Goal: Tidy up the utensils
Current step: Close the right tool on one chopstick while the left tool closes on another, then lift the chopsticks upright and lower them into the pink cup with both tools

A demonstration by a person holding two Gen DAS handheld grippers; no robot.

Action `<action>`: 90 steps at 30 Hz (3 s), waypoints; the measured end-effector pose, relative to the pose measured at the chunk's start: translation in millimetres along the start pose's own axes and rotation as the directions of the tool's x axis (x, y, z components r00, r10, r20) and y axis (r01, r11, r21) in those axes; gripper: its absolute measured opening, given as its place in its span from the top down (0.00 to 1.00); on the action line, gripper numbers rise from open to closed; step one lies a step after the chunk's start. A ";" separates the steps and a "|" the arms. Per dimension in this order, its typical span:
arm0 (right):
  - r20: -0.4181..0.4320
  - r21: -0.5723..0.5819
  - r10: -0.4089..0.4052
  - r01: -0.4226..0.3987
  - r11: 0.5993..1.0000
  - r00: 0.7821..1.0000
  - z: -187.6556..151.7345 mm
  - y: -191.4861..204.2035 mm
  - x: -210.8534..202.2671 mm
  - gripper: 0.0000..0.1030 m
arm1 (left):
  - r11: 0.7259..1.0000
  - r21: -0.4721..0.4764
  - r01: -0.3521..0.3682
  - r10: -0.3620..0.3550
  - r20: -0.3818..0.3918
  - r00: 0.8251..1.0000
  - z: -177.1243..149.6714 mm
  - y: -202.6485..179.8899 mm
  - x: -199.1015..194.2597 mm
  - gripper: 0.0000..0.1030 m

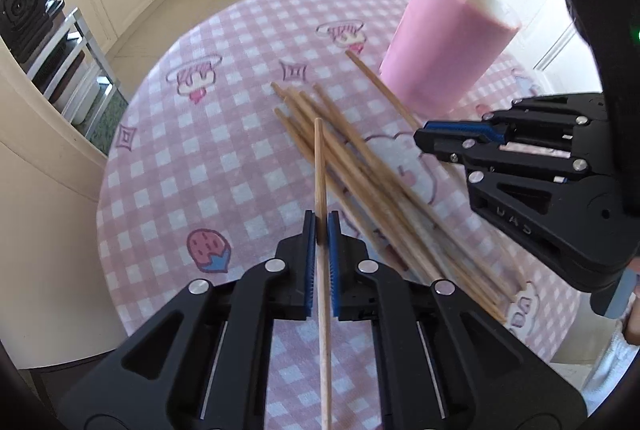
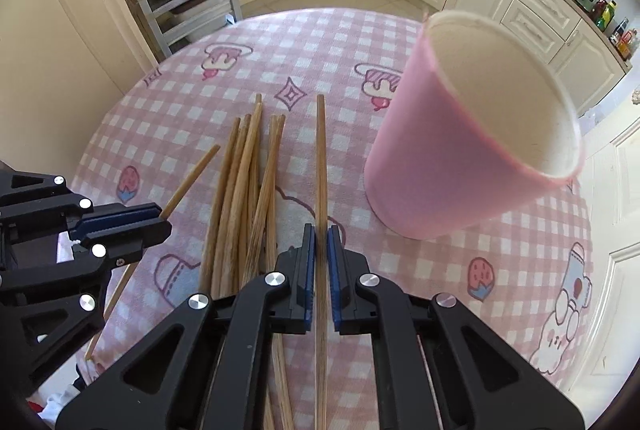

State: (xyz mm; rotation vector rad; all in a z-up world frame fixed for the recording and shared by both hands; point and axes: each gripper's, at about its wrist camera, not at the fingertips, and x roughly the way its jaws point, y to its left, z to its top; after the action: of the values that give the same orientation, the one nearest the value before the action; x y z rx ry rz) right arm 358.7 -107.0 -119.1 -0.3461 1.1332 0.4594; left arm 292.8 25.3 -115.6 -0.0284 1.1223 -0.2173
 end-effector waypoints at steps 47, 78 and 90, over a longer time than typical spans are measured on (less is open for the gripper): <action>0.660 0.225 -0.226 0.098 0.969 0.716 -8.3 -50.6 -211.2 0.95 | 0.991 0.033 0.133 -0.128 0.567 0.814 114.7 -73.7 -171.5 0.94; 0.583 0.220 -0.140 0.010 0.975 0.800 -6.3 -71.6 -172.4 0.95 | 0.997 0.076 0.018 -0.051 0.453 0.890 116.0 -81.2 -104.6 0.94; 0.525 0.227 -0.125 0.004 0.974 0.842 -8.5 -71.7 -156.5 0.95 | 0.994 0.110 -0.009 -0.038 0.416 0.909 107.6 -82.8 -97.4 0.93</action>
State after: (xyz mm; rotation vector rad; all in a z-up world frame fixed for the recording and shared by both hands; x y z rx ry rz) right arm 334.6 -199.7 24.2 -0.0500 0.6081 0.3364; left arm 335.7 -46.8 28.9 0.0138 0.6801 -0.2716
